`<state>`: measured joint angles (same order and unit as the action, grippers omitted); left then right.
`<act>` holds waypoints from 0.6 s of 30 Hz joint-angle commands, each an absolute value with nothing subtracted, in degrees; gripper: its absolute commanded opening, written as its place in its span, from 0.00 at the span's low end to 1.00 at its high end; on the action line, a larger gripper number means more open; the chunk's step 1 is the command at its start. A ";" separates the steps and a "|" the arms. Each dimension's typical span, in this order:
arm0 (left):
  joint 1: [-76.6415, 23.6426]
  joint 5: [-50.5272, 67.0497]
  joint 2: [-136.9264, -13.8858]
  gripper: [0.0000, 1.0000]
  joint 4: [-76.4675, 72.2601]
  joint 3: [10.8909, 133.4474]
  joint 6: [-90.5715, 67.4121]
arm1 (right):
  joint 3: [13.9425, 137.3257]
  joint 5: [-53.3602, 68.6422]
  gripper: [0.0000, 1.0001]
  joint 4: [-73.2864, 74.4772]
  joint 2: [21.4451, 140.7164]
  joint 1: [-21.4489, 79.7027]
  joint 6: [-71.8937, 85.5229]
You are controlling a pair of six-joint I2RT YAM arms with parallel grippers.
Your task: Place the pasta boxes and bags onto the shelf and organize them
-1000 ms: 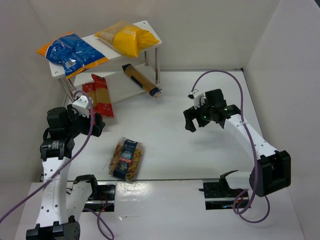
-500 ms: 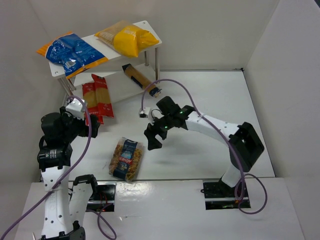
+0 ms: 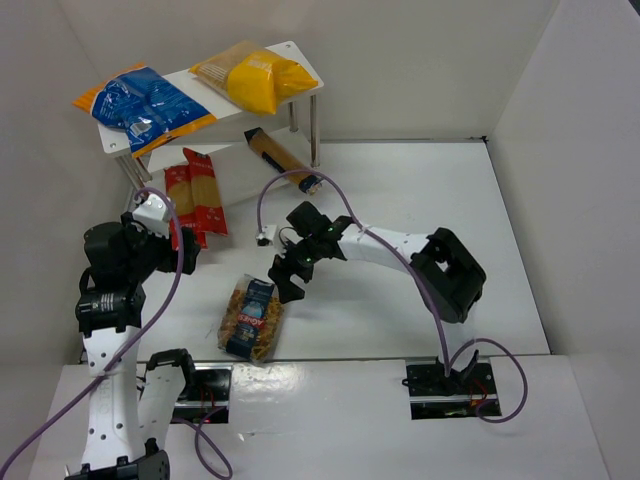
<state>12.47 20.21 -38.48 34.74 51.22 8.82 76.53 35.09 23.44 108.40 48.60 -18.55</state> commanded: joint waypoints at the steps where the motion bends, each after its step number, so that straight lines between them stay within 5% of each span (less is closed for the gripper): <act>1: 12.83 21.27 -38.23 0.99 32.96 50.98 9.14 | 79.80 33.22 1.00 20.30 109.51 48.60 -21.18; 18: 12.83 21.80 -38.76 0.99 32.96 50.98 9.14 | 86.48 39.64 1.00 25.04 119.88 49.13 -24.61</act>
